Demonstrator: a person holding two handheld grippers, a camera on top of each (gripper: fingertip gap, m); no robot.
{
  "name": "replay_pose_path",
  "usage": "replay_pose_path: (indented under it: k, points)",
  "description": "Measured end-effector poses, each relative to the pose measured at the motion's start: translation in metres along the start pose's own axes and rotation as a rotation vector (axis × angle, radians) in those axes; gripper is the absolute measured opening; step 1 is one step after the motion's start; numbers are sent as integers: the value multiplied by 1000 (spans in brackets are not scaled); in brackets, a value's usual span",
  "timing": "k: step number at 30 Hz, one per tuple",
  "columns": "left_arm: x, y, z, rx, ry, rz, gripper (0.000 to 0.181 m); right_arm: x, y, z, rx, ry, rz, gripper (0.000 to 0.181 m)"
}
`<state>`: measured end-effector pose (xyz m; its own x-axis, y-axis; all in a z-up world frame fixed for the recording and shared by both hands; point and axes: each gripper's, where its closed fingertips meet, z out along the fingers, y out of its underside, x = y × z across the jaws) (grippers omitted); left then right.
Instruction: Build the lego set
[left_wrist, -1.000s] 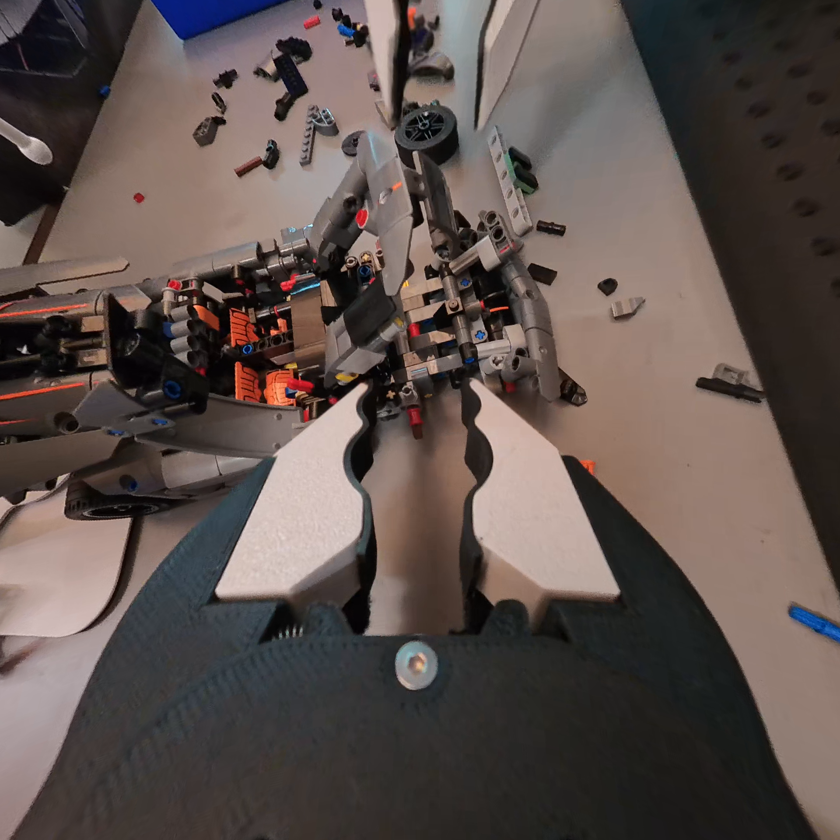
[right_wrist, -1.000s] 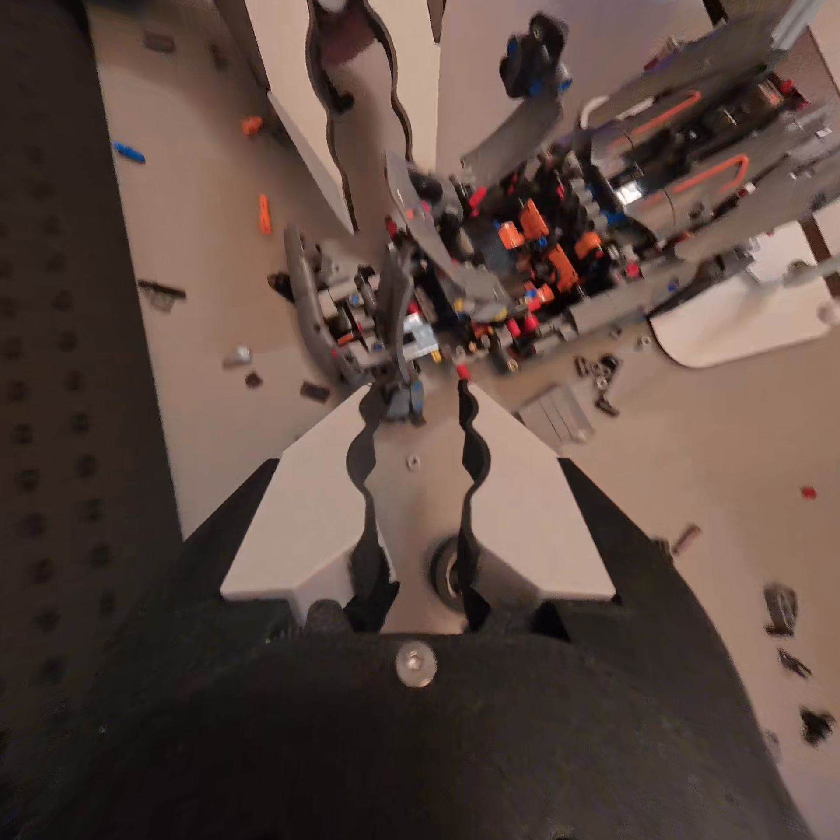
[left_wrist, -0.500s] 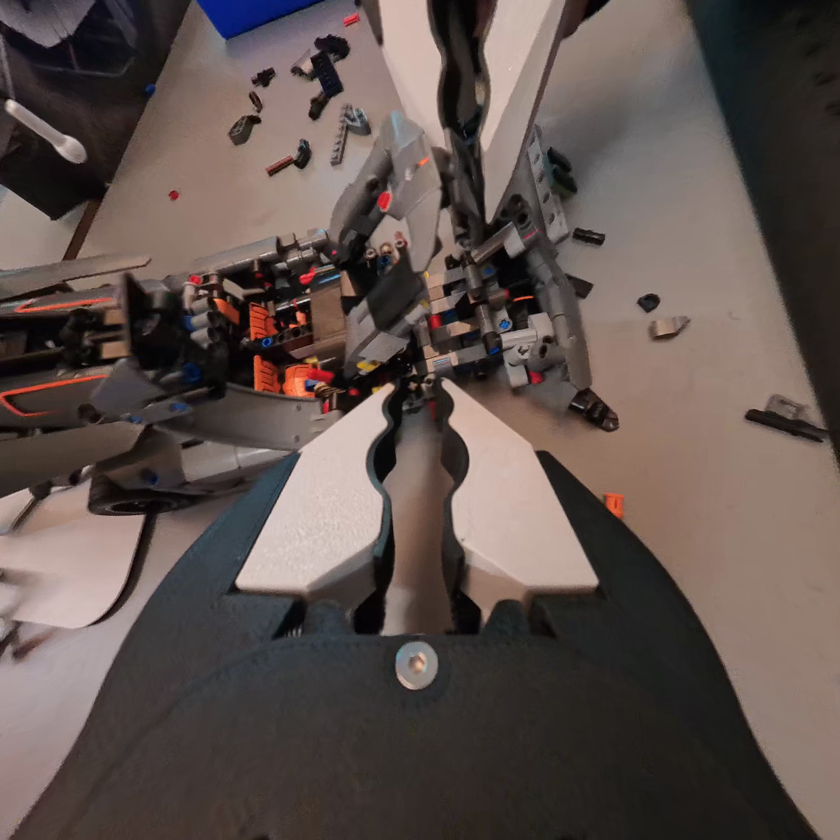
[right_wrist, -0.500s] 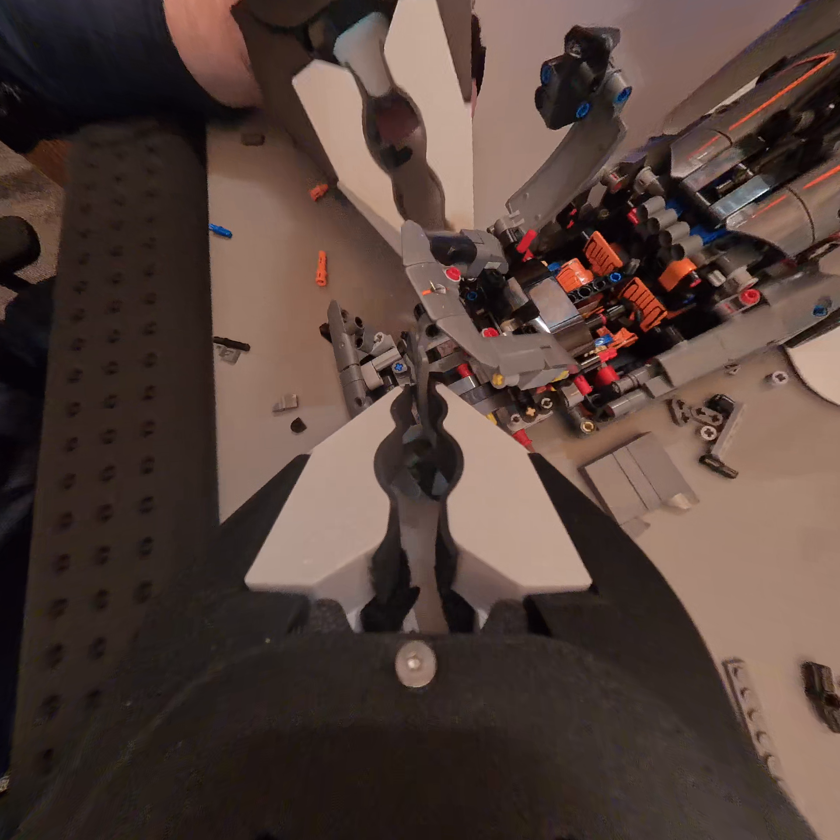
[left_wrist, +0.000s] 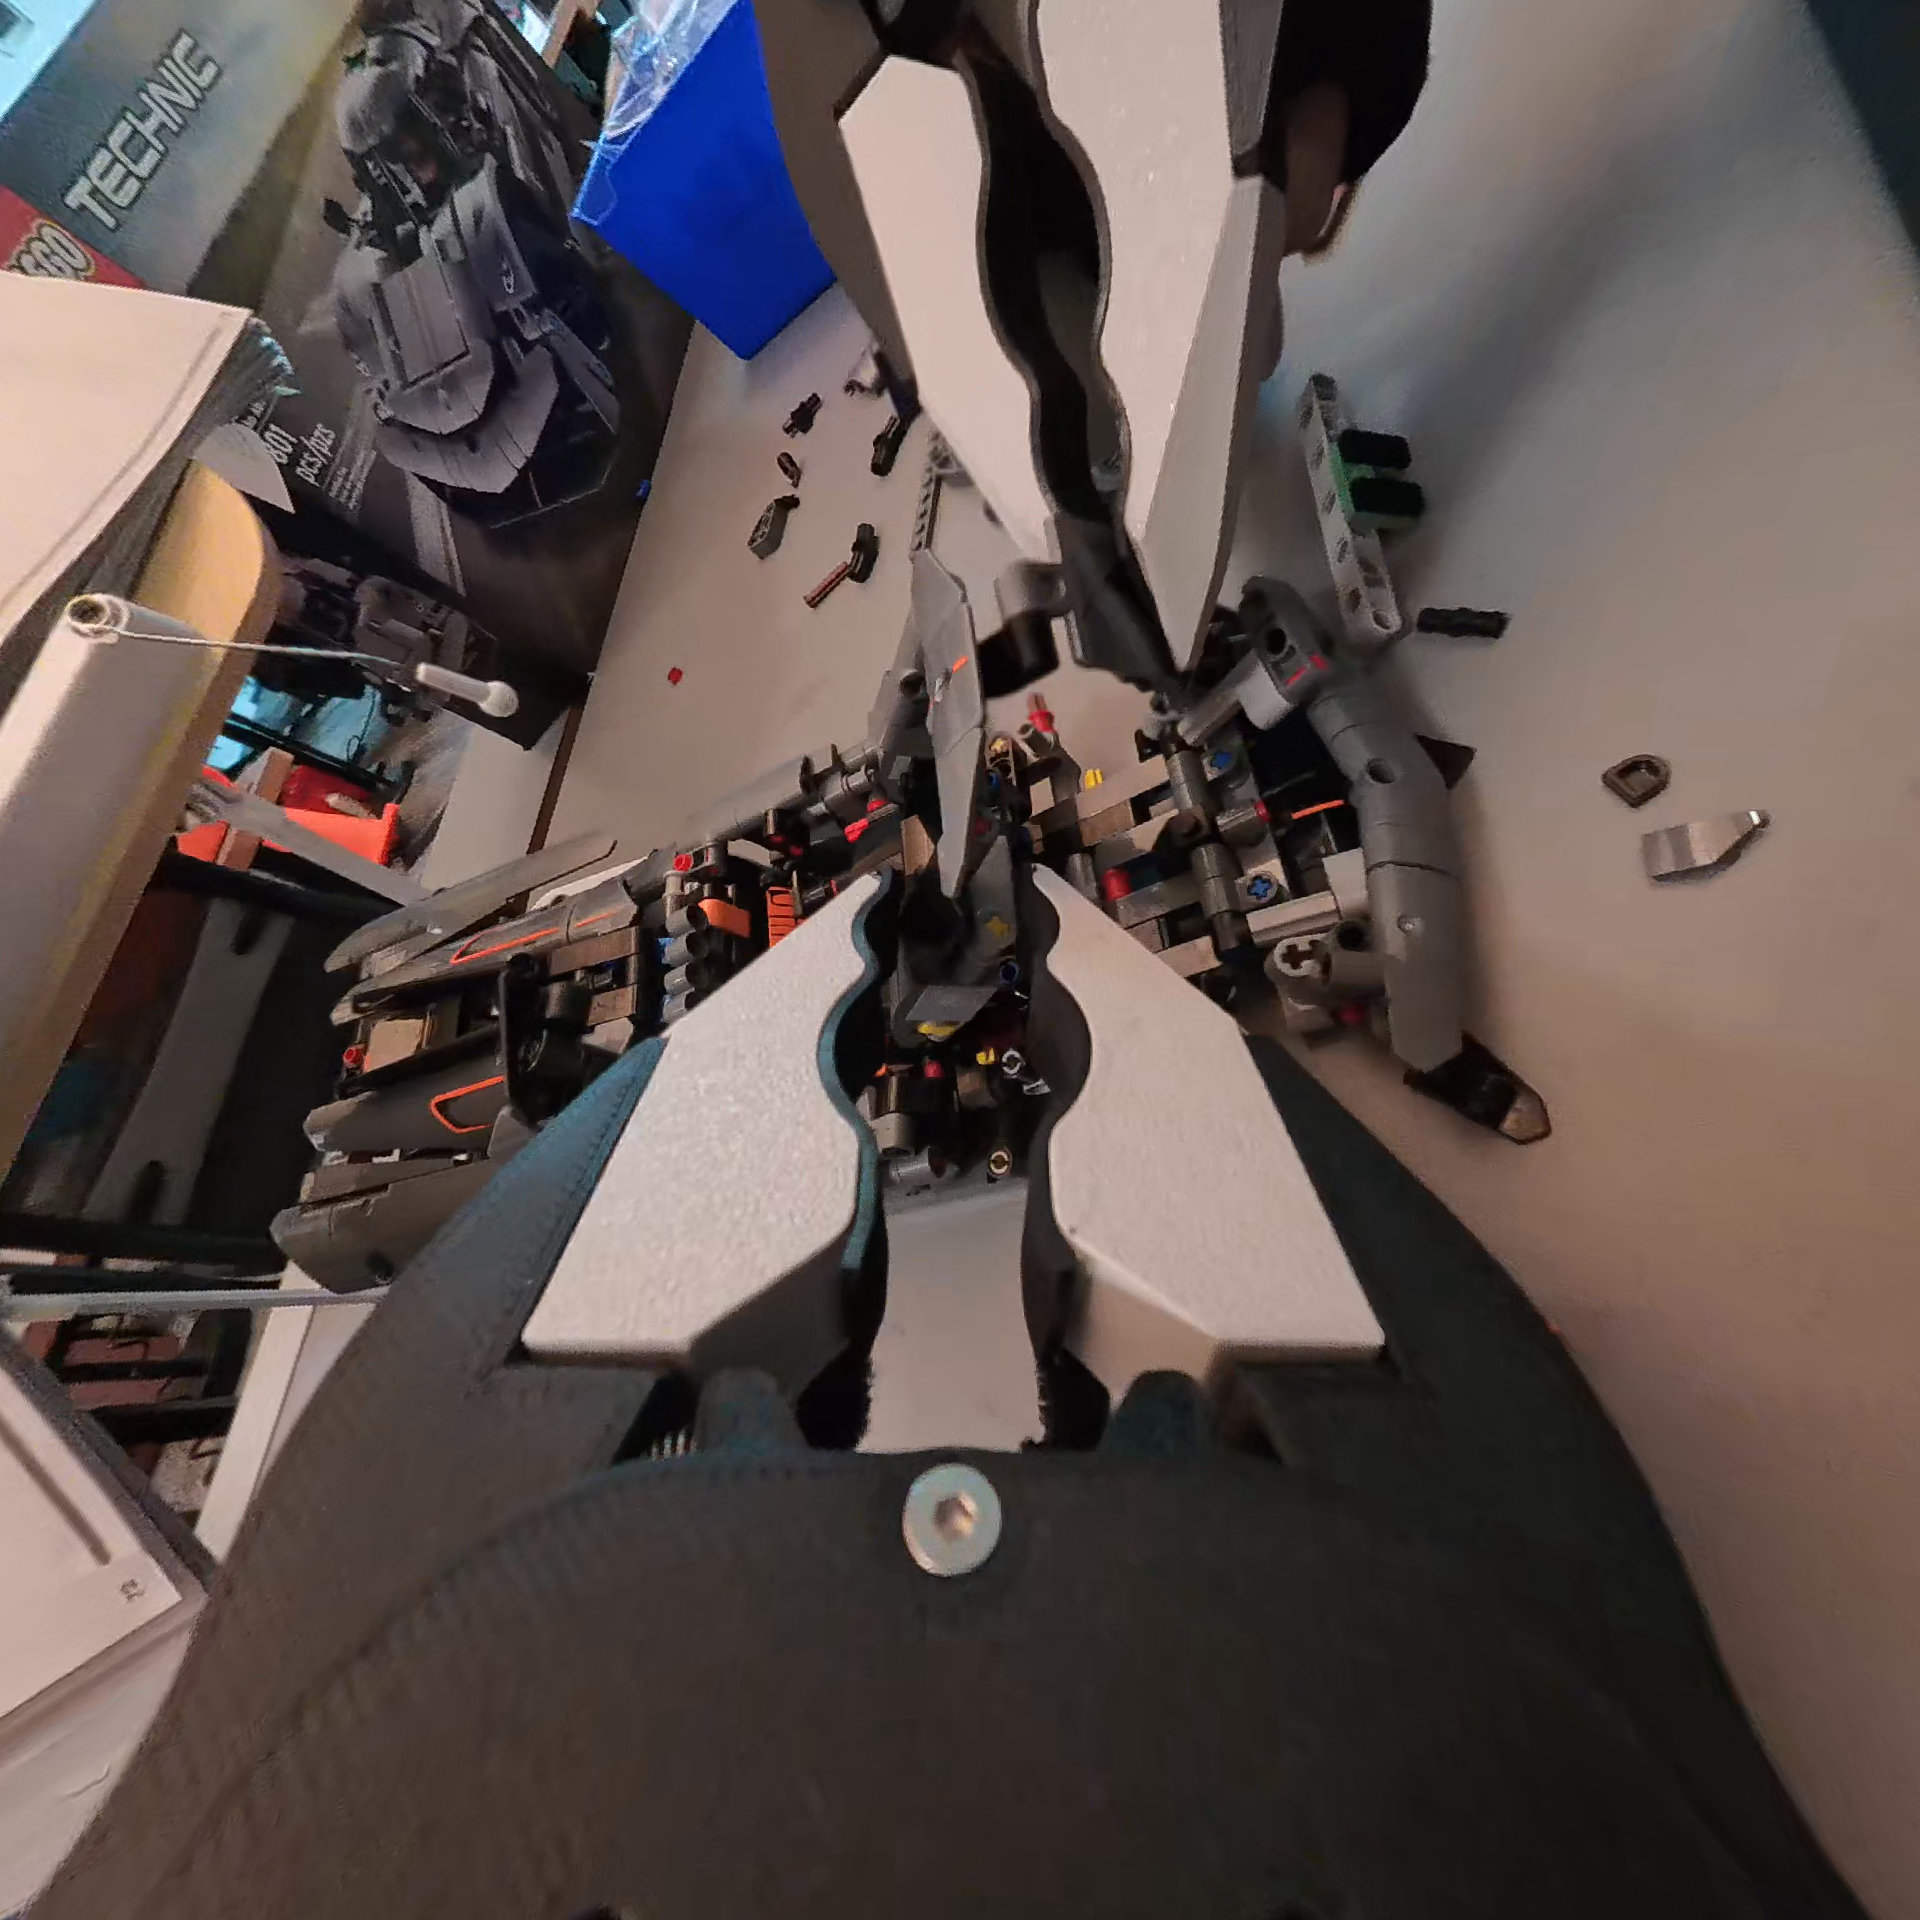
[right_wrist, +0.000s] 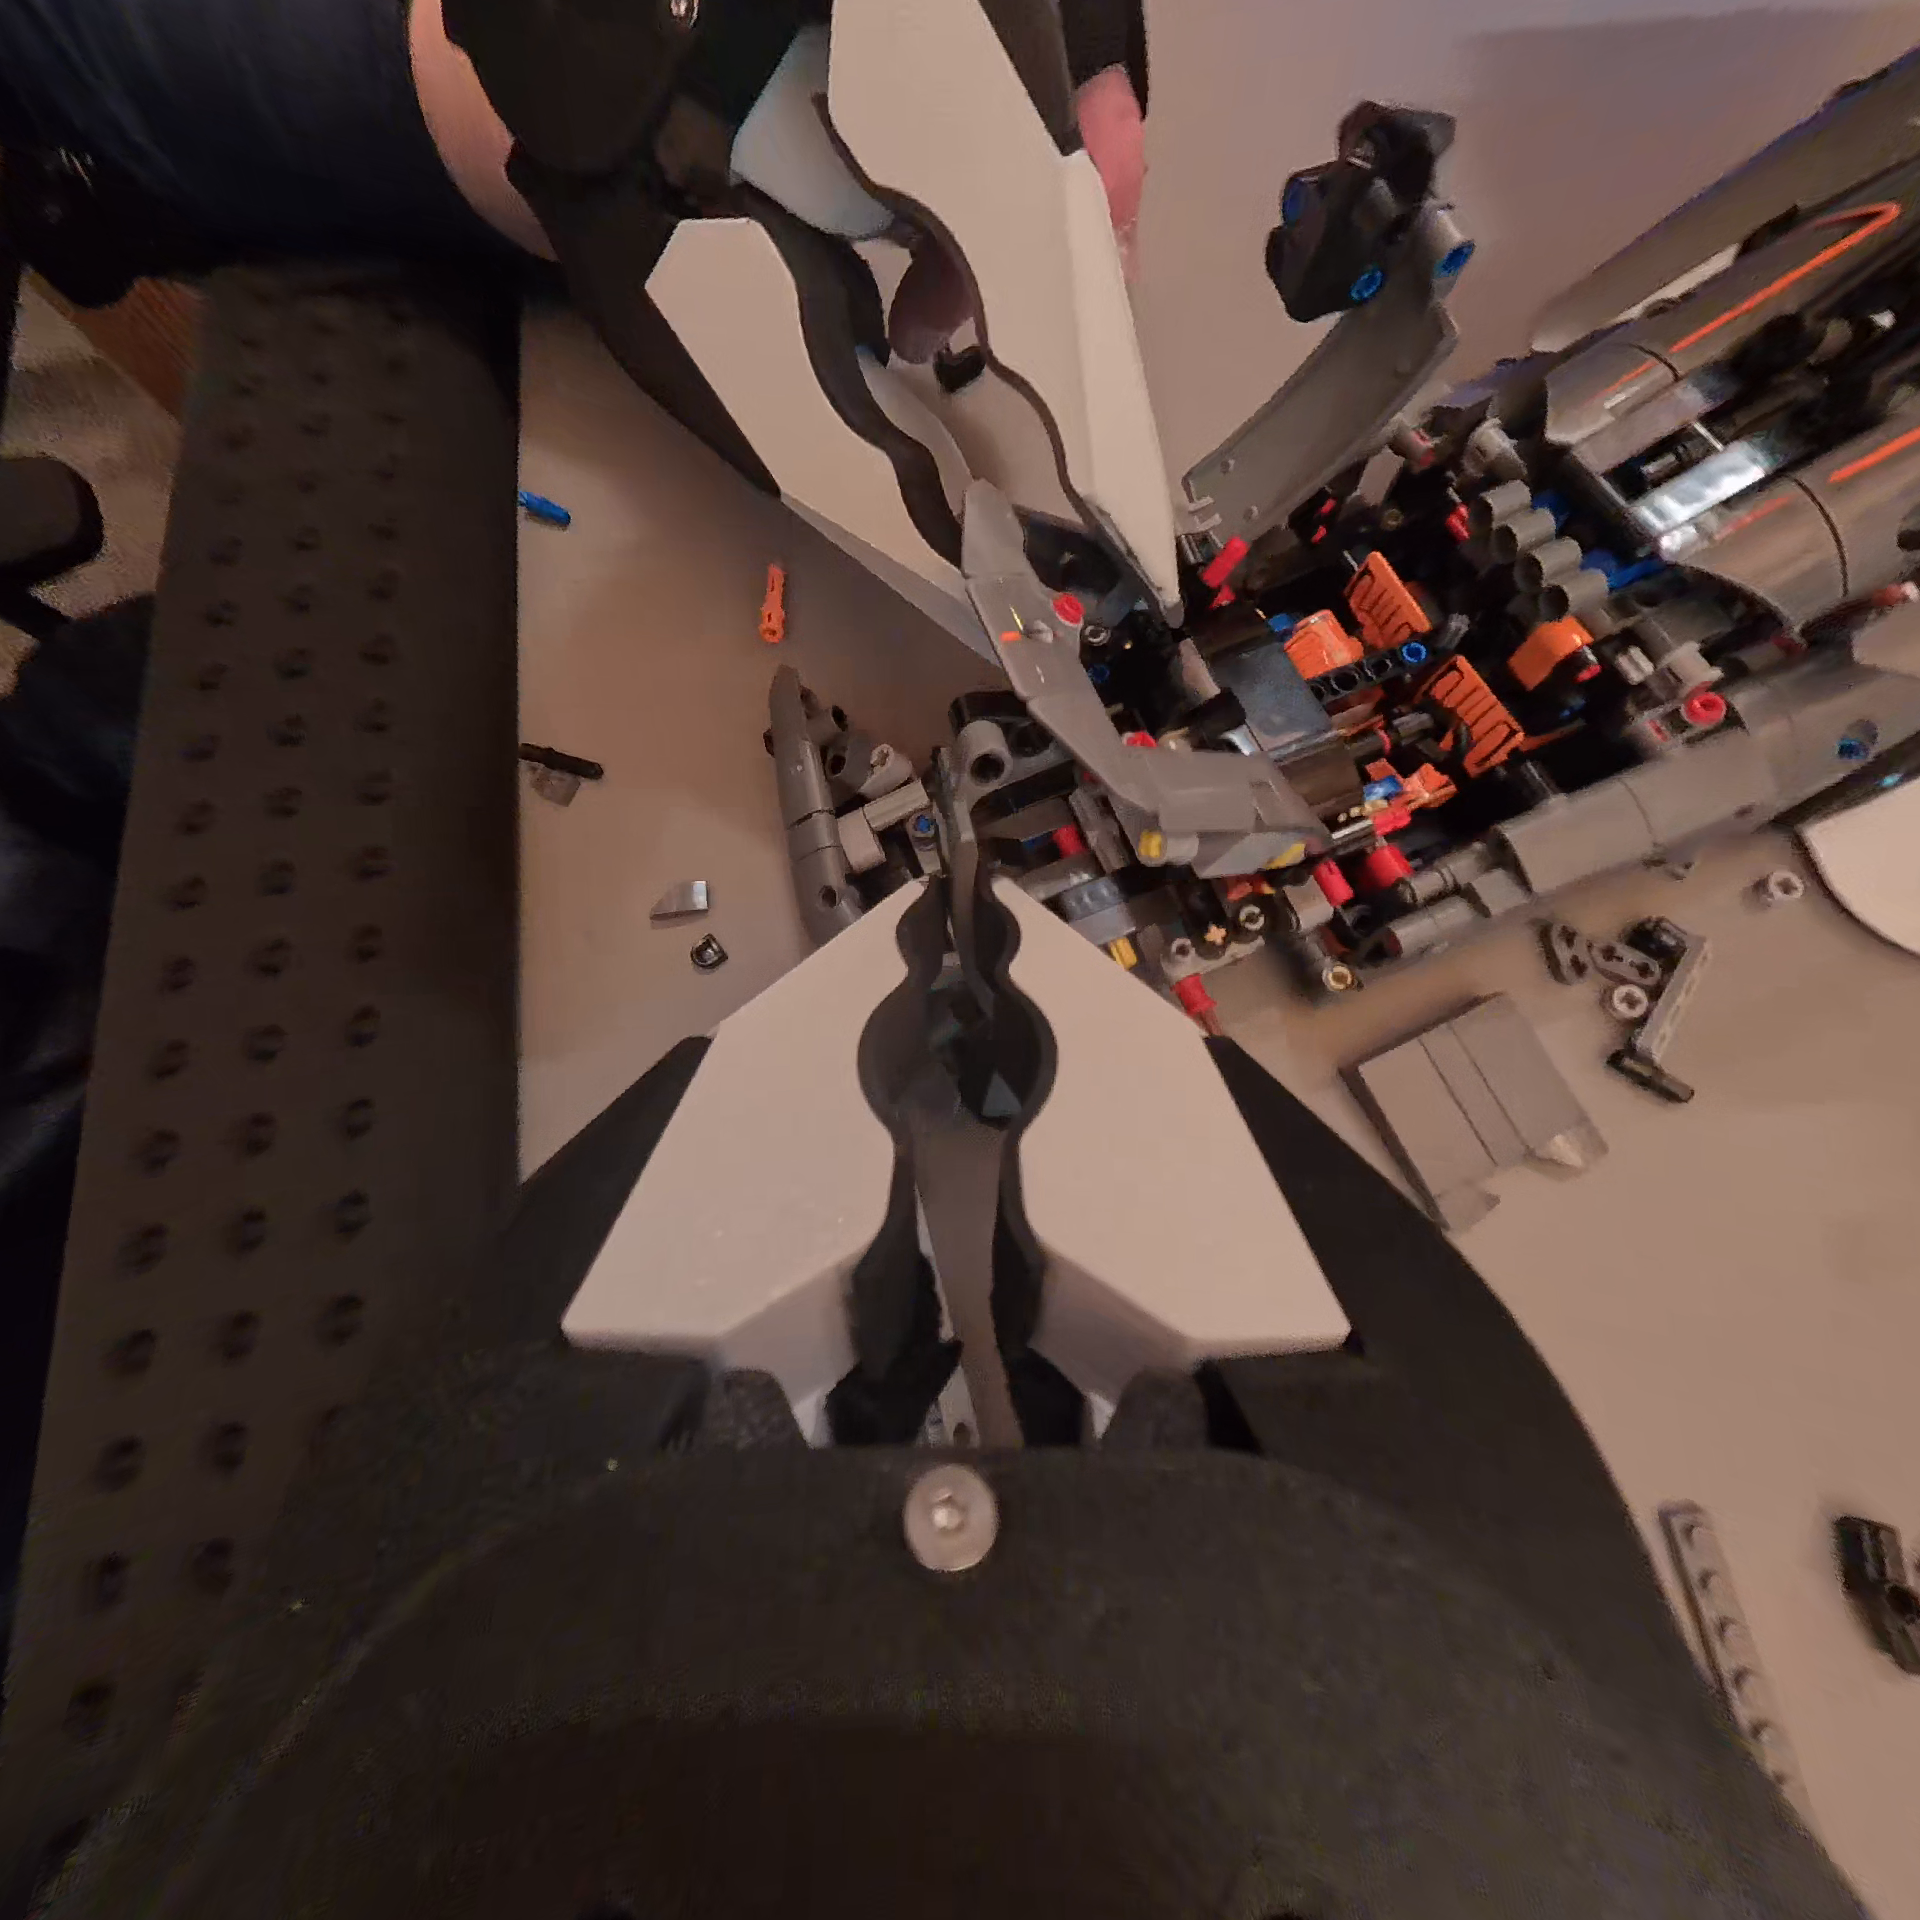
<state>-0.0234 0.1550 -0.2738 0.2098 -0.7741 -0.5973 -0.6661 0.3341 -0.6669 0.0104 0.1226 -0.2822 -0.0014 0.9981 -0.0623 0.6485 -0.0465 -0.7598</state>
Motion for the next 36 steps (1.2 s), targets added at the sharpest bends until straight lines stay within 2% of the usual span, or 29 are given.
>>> replay_pose_path:
  k: [7, 14, 17, 19, 21, 25, 29, 31, 36]
  points:
    - [-3, 3, 0, -2, -11, -15, 18, 11, 9, -22, 104, 0, 162, 4]
    - [-4, 4, -1, -2, -9, -28, 19, 17, 23, -31, 127, -13, 282, 4]
    - [-8, 8, -1, -13, -26, -36, 18, 24, 28, -39, 88, 78, 244, 18]
    - [-9, 9, -2, 0, -20, -60, 18, 23, 26, -52, 68, 156, 166, 18]
    - [-9, 8, -2, 10, -14, -70, 19, 5, 19, -56, 40, 168, 6, 12]
    - [-9, 8, -1, 9, -16, -69, 19, -30, 26, -22, -144, 118, -190, 0]
    - [-8, 8, -2, 7, -16, -62, 19, -30, 27, 12, -184, 130, -212, 0]
    - [-8, 8, -2, 8, -15, -64, 19, -19, 30, 15, -212, 187, -208, 0]
    - [-8, 8, -2, 17, -9, -81, 19, -17, 19, 14, -160, 202, -202, 0]
